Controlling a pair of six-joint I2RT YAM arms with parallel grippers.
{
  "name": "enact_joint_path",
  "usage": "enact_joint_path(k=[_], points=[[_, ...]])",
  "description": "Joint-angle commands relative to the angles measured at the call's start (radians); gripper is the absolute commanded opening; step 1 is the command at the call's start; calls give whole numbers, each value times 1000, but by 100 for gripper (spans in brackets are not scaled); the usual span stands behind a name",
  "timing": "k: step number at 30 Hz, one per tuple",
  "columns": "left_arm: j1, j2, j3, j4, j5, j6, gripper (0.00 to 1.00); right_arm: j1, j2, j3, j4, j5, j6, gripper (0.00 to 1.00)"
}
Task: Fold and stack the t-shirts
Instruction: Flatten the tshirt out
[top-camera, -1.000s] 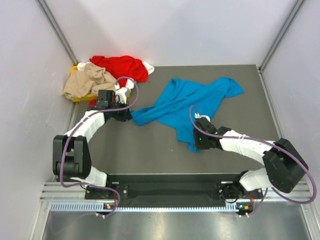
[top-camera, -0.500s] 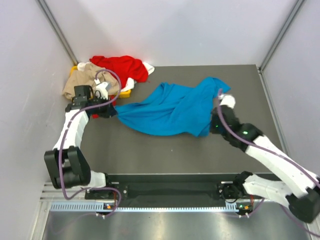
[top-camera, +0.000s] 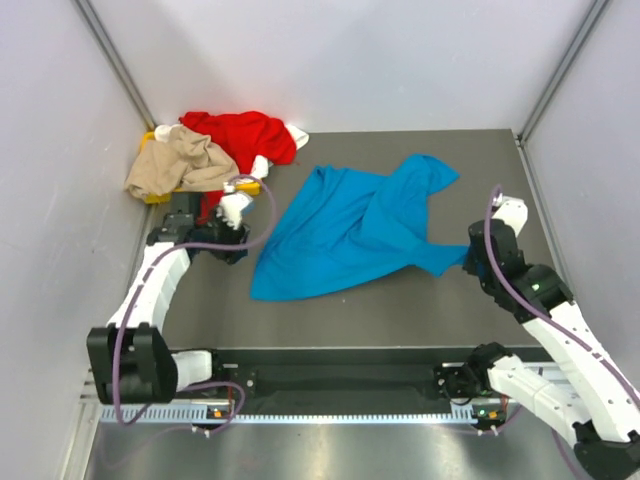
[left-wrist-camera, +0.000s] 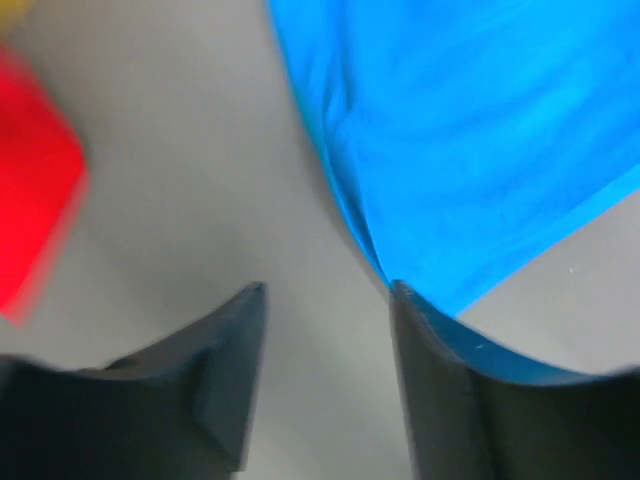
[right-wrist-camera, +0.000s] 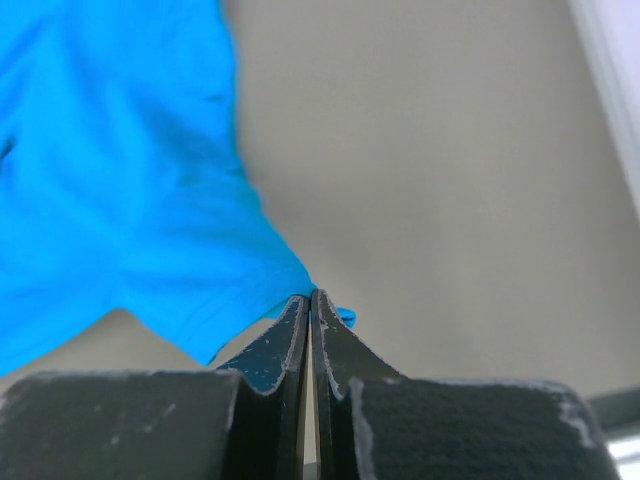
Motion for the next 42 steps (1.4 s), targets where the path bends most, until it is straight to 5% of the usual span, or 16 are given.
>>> enact_joint_path(k=[1, 4, 11, 23, 26, 27, 36, 42], points=[[-176, -84, -8, 86, -94, 109, 54, -104, -3, 64, -22, 22, -49, 0], [-363, -71, -84, 89, -143, 235, 55, -167, 7, 69, -10, -24, -83, 0], [-589, -46, -230, 111, -234, 456, 77, -192, 15, 33, 33, -127, -100, 0], [-608, 110, -313, 252, -375, 508, 77, -212, 1, 53, 24, -142, -112, 0], [-608, 138, -307, 282, -395, 440, 40, -216, -3, 81, 12, -141, -120, 0], [-608, 138, -275, 258, -399, 415, 1, -218, -8, 95, 6, -142, -121, 0], [-588, -113, 301, -190, -438, 44, 0, -219, -65, 521, -178, -226, -215, 0], [-582, -187, 674, -349, -615, -59, 0, -218, -34, 894, -321, -358, -292, 0]])
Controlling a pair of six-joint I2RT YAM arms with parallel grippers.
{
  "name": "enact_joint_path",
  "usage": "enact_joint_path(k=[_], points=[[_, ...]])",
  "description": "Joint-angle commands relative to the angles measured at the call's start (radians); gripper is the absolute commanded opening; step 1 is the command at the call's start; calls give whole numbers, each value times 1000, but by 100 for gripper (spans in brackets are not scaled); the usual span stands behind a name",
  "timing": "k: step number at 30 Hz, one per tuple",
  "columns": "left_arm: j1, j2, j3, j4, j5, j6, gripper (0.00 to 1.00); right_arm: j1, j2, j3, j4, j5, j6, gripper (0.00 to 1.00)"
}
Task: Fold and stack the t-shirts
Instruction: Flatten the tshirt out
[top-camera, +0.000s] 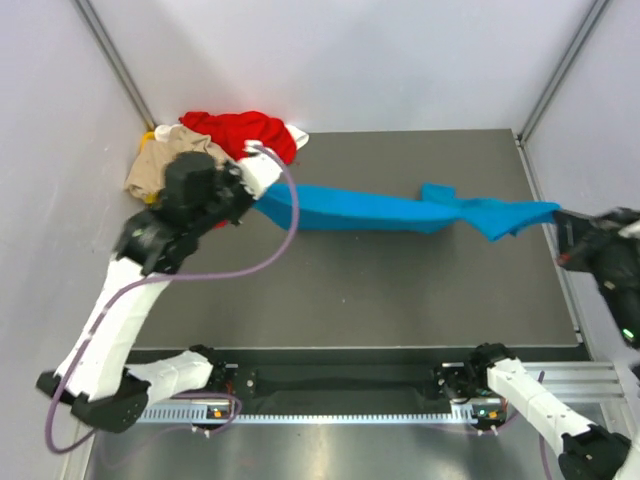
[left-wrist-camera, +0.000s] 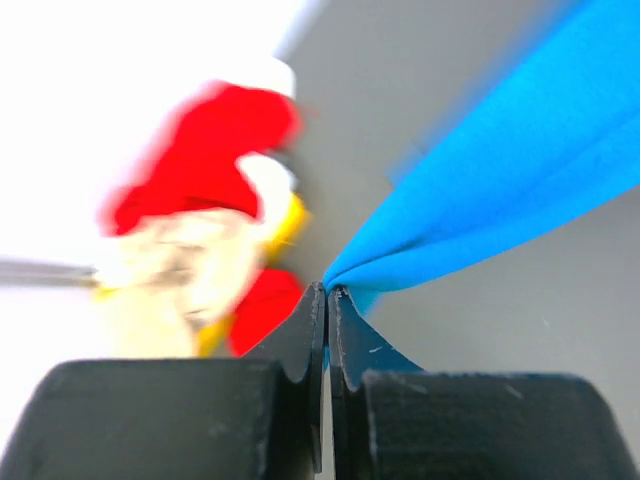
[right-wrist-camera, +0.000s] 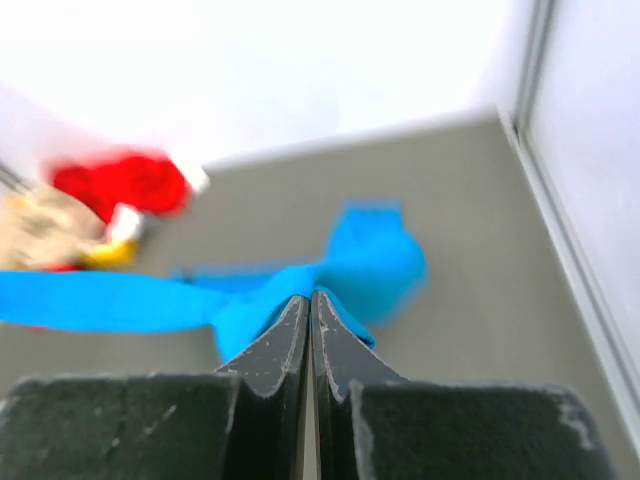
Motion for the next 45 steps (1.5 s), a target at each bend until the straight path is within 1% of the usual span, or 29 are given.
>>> enact_joint_path(k=[1, 3, 7, 10, 12, 13, 14, 15, 16, 17, 18, 19, 20, 21, 23, 25, 26, 28, 31, 34, 35, 36, 39, 40, 41, 42, 43, 44, 45], points=[[6, -45, 167, -175, -130, -107, 0, -12, 39, 194, -141, -79, -64, 0], [6, -48, 242, -179, -144, -124, 0, -10, 76, 247, -198, -65, -70, 0], [8, -10, 246, -128, -202, -107, 0, -9, 181, 212, -199, -16, -86, 0], [25, 65, 211, -59, -199, -82, 0, -12, 290, 177, -124, 7, -113, 0], [80, 157, 226, -10, -161, -70, 0, -27, 364, 178, -38, 48, -142, 0], [138, 197, 244, 28, -140, -72, 0, -47, 454, 192, 17, 44, -155, 0], [169, 243, 306, 48, -127, -88, 0, -70, 505, 216, 40, -11, -169, 0], [196, 348, 354, 54, -94, -102, 0, -120, 558, 289, 60, -49, -170, 0], [241, 404, 411, 51, -83, -114, 0, -138, 667, 340, 96, -74, -173, 0], [255, 460, 539, 51, -81, -143, 0, -148, 722, 396, 114, -91, -172, 0], [264, 570, 612, 48, -86, -154, 0, -165, 825, 521, 129, -97, -173, 0], [278, 623, 685, 54, -95, -180, 0, -171, 871, 584, 167, -106, -178, 0], [281, 722, 830, 61, -112, -187, 0, -182, 914, 711, 183, -106, -175, 0], [282, 767, 902, 74, -150, -193, 0, -191, 988, 768, 199, -108, -167, 0], [284, 834, 1070, 142, -196, -207, 0, -210, 1025, 853, 282, -77, -147, 0], [290, 858, 1109, 208, -231, -217, 0, -247, 998, 829, 409, -63, -130, 0], [293, 845, 1085, 293, -231, -220, 0, -262, 982, 816, 440, -62, -129, 0], [298, 785, 1042, 358, -216, -213, 0, -303, 946, 827, 479, -65, -145, 0], [296, 713, 926, 413, -178, -188, 0, -305, 886, 804, 494, -39, -205, 0], [296, 656, 820, 427, -139, -168, 0, -303, 805, 662, 497, -51, -244, 0], [295, 641, 736, 427, -126, -164, 0, -305, 783, 611, 496, -51, -256, 0], [296, 606, 688, 433, -98, -158, 0, -305, 737, 511, 482, -53, -261, 0], [296, 510, 441, 456, -20, -133, 0, -305, 621, 276, 448, -66, -288, 0], [295, 483, 301, 482, -12, -118, 0, -305, 581, 205, 433, -85, -276, 0], [293, 432, 236, 489, 32, -109, 0, -305, 538, 54, 430, -96, -240, 0], [293, 406, 171, 499, 70, -101, 0, -303, 446, -28, 427, -102, -216, 0], [293, 380, 46, 513, 94, -90, 0, -305, 400, -109, 425, -137, -168, 0], [292, 355, -13, 518, 111, -79, 0, -305, 352, -271, 424, -157, -143, 0], [289, 314, -70, 519, 126, -69, 0, -305, 261, -349, 416, -171, -114, 0]])
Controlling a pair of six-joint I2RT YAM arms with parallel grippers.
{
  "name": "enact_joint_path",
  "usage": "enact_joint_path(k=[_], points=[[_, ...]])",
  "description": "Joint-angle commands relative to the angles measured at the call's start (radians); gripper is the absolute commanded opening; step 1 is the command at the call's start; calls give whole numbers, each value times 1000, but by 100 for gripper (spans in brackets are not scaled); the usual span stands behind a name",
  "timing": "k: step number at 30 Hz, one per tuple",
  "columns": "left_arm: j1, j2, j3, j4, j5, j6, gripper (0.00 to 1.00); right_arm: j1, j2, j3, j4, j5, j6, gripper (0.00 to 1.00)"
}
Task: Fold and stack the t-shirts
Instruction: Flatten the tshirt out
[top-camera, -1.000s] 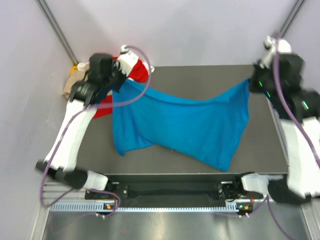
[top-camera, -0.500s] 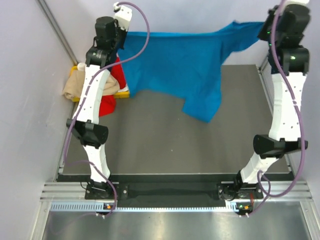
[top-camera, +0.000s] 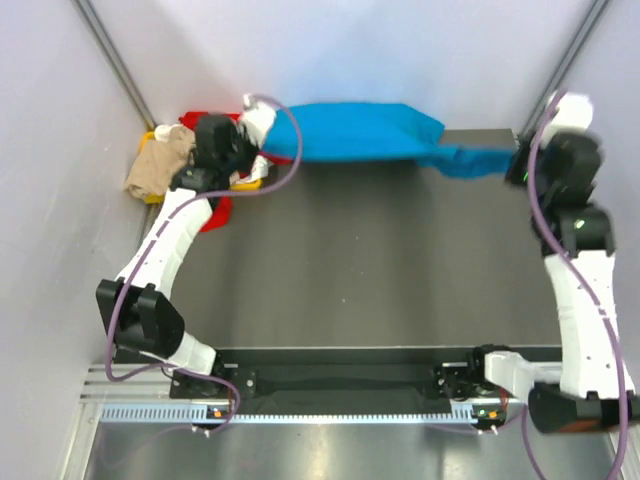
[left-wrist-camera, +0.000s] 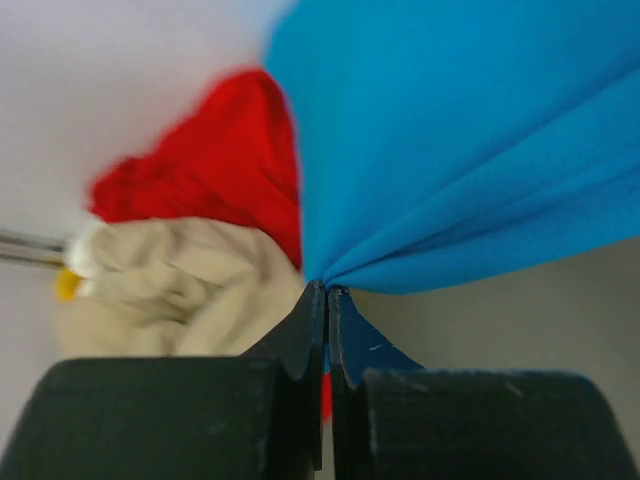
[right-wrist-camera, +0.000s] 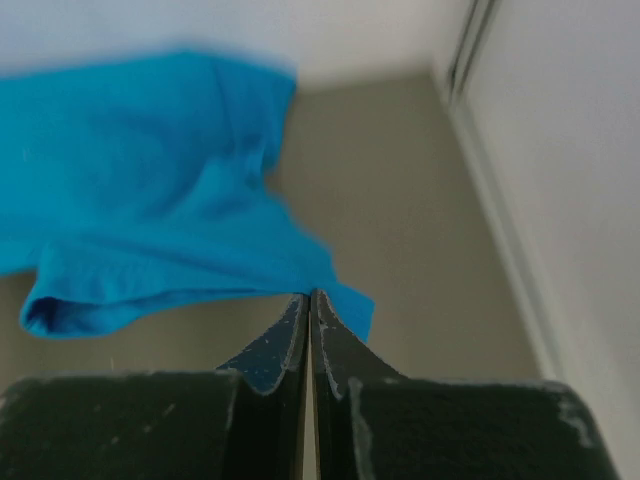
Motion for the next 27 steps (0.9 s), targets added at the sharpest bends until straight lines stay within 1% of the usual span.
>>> enact_joint_path(k=[1, 2, 3, 4, 5, 6, 7, 8, 9, 11, 12, 13, 14, 15, 16, 18, 19, 20, 21, 22, 23, 24, 25, 26, 27], points=[[3, -87, -247, 33, 113, 60, 0, -7, -175, -277, -53, -81, 146, 0], [0, -116, -296, 24, 124, 69, 0, -4, -216, -422, -59, -112, 176, 0], [-11, -129, -342, 16, 138, 78, 0, 5, -288, -488, -64, -144, 205, 0], [-17, -141, -433, 5, 161, 112, 0, 12, -321, -551, -79, -223, 258, 0], [-20, -153, -476, -5, 175, 124, 0, 17, -347, -664, -84, -268, 278, 0], [-22, -173, -519, -10, 183, 135, 0, 37, -393, -714, -103, -302, 298, 0], [-22, -184, -595, -9, 183, 159, 0, 54, -411, -759, -110, -349, 343, 0], [-22, -191, -628, -2, 163, 167, 0, 71, -430, -830, -120, -356, 363, 0], [-22, -192, -653, 5, 137, 170, 0, 118, -465, -862, -145, -350, 387, 0], [-20, -185, -697, 2, 77, 166, 0, 173, -496, -937, -162, -315, 453, 0], [-20, -179, -706, -10, 66, 169, 0, 230, -517, -957, -157, -307, 482, 0], [-20, -176, -720, -24, 63, 173, 0, 255, -523, -980, -151, -311, 537, 0], [-19, -176, -737, -60, 83, 182, 0, 328, -519, -1057, -133, -321, 599, 2], [-20, -176, -737, -61, 83, 182, 0, 329, -513, -1058, -128, -321, 599, 2], [-20, -179, -748, -68, 90, 188, 0, 339, -507, -1072, -130, -319, 617, 14], [-20, -187, -759, -68, 95, 187, 0, 344, -507, -1078, -140, -321, 624, 41], [-20, -188, -765, -68, 95, 185, 0, 344, -514, -1064, -143, -302, 628, 57], [-20, -192, -763, -76, 94, 182, 0, 345, -517, -1022, -143, -289, 628, 68], [-20, -192, -763, -82, 95, 181, 0, 345, -516, -993, -156, -263, 624, 73], [-20, -196, -762, -91, 97, 175, 0, 344, -508, -962, -163, -179, 607, 79], [-20, -199, -763, -97, 98, 173, 0, 344, -495, -911, -171, -119, 601, 80], [-19, -205, -766, -97, 101, 170, 0, 342, -458, -896, -171, -62, 590, 82], [-20, -204, -775, -96, 106, 170, 0, 336, -438, -889, -166, 36, 590, 84], [-19, -211, -779, -90, 107, 170, 0, 321, -419, -889, -157, 67, 590, 83], [-19, -211, -782, -87, 107, 169, 0, 280, -383, -896, -127, 80, 588, 82]])
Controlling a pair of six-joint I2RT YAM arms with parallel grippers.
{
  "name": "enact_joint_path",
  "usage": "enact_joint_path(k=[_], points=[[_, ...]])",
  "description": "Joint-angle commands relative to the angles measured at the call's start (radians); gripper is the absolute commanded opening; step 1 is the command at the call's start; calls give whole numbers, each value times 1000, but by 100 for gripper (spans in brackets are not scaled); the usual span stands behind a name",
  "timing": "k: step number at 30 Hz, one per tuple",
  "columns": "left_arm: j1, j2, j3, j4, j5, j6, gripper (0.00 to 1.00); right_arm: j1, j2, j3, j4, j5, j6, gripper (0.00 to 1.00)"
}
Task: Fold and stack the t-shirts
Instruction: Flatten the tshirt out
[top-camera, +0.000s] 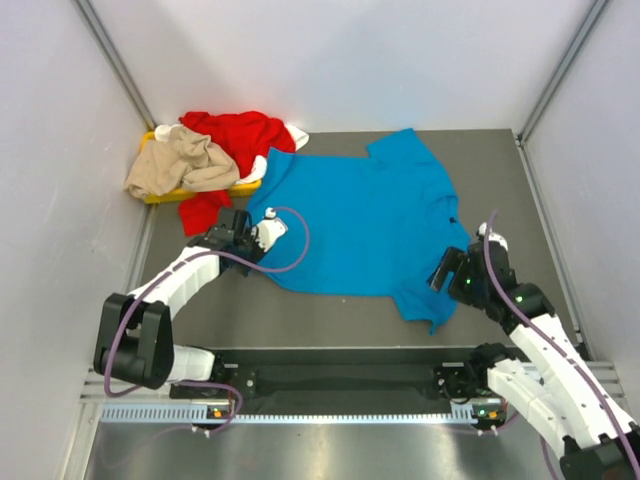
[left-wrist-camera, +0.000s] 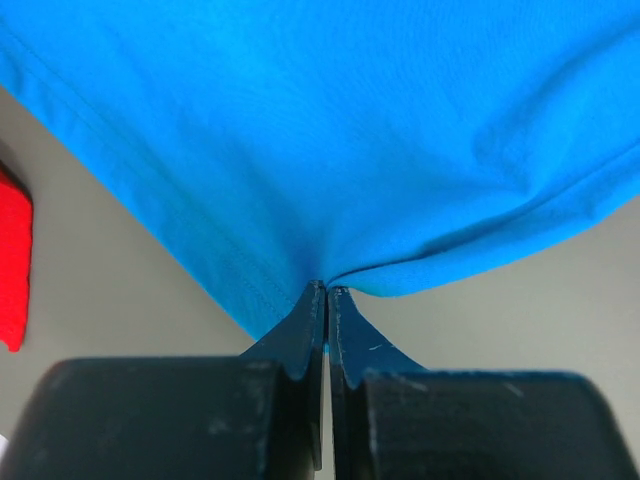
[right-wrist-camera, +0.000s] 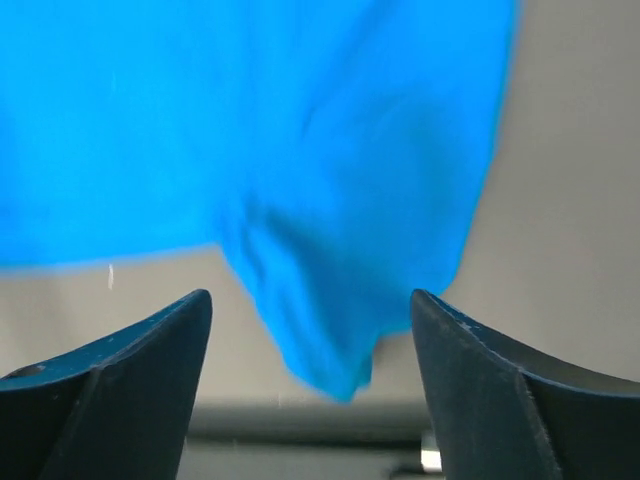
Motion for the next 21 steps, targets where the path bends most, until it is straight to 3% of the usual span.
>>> enact_joint_path(k=[1, 5, 8, 17, 21], points=[[1, -40, -19, 4, 17, 0, 0, -72, 72, 29, 78, 184, 1, 79], [3, -51, -32, 21, -4, -3, 0, -267, 141, -48, 202, 129, -25, 76], [1, -61, -38, 30, 5, -5, 0, -384, 237, -76, 296, 100, -59, 68], [1, -41, -55, 57, 19, -11, 0, -423, 462, -146, 532, -61, -57, 44], [1, -31, -62, 67, 25, -20, 0, -441, 469, -166, 557, -55, -45, 19]])
